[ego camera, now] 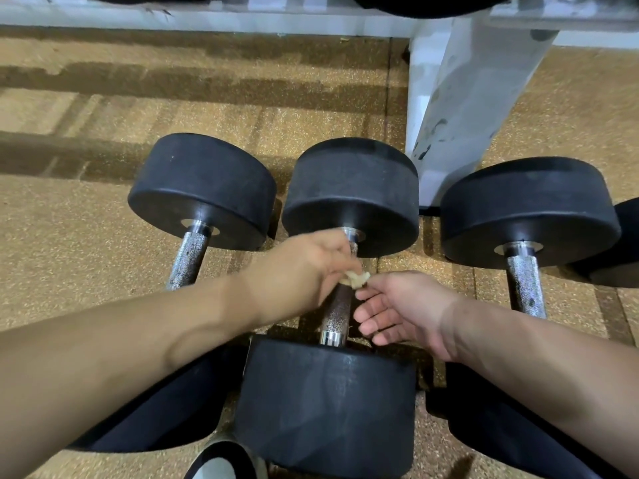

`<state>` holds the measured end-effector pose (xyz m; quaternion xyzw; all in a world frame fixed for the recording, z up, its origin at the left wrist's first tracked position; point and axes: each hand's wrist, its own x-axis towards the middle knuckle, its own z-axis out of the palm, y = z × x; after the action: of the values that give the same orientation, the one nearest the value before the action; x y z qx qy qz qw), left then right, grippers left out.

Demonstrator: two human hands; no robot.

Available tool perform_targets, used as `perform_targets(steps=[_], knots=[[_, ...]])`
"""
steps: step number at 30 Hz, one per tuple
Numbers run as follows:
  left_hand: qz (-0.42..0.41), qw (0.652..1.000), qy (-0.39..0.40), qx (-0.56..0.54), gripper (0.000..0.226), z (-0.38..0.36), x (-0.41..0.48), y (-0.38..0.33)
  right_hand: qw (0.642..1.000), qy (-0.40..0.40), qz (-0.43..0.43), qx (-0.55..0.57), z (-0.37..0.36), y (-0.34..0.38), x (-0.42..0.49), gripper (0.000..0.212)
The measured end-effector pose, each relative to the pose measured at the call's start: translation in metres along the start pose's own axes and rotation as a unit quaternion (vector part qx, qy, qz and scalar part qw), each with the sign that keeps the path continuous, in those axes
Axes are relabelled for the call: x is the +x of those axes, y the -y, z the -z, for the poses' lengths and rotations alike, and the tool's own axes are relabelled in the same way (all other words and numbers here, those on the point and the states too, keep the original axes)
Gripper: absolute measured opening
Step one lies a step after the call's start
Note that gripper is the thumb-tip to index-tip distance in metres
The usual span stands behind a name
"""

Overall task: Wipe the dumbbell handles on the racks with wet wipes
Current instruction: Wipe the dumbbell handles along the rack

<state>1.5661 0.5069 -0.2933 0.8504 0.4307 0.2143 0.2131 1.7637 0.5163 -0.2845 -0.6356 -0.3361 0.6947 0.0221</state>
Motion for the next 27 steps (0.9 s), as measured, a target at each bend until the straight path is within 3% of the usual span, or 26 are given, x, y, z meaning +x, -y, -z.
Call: perform_targets(steps=[2,4,6,7,8,10,12,15,18,21,27], knots=[[-0.013,0.998,0.045,-0.049,0.016,0.001,-0.010,-0.007,1.000,0.001,0.001,-0.006,0.000,0.001,0.002,0.029],[0.041,0.980,0.140,-0.137,0.018,0.016,-0.015,-0.008,1.000,-0.007,-0.001,-0.003,0.000,0.001,0.003,0.029],[0.155,0.920,0.279,-0.226,0.021,0.033,-0.020,-0.003,1.000,-0.013,-0.002,-0.001,-0.002,0.002,0.004,0.029],[0.198,0.895,0.308,-0.254,0.021,0.038,-0.022,-0.001,1.000,-0.012,-0.001,-0.004,-0.003,0.003,0.004,0.029],[0.241,0.885,0.288,-0.275,0.020,0.040,-0.024,0.001,1.000,-0.009,0.000,-0.007,-0.005,0.003,0.006,0.028],[0.355,0.867,0.117,-0.331,0.015,0.033,-0.022,0.004,1.000,-0.010,0.004,-0.010,-0.009,0.004,0.007,0.028],[0.480,0.783,-0.056,-0.392,0.011,0.019,-0.011,0.004,1.000,-0.016,0.010,-0.003,-0.015,0.005,0.008,0.031],[0.562,0.650,-0.107,-0.499,0.019,-0.006,0.020,-0.006,0.998,-0.045,0.040,0.013,-0.021,0.007,0.006,0.027],[0.561,0.587,-0.135,-0.568,0.030,-0.015,0.032,-0.018,0.994,-0.093,0.061,-0.010,-0.019,0.004,0.005,0.035],[0.545,0.589,-0.087,-0.590,0.037,-0.012,0.020,-0.023,0.992,-0.104,0.066,-0.037,-0.019,-0.001,0.001,0.036],[0.590,0.595,0.092,-0.538,0.041,-0.013,-0.007,-0.006,0.995,-0.092,0.011,0.033,-0.013,0.000,0.008,0.037]])
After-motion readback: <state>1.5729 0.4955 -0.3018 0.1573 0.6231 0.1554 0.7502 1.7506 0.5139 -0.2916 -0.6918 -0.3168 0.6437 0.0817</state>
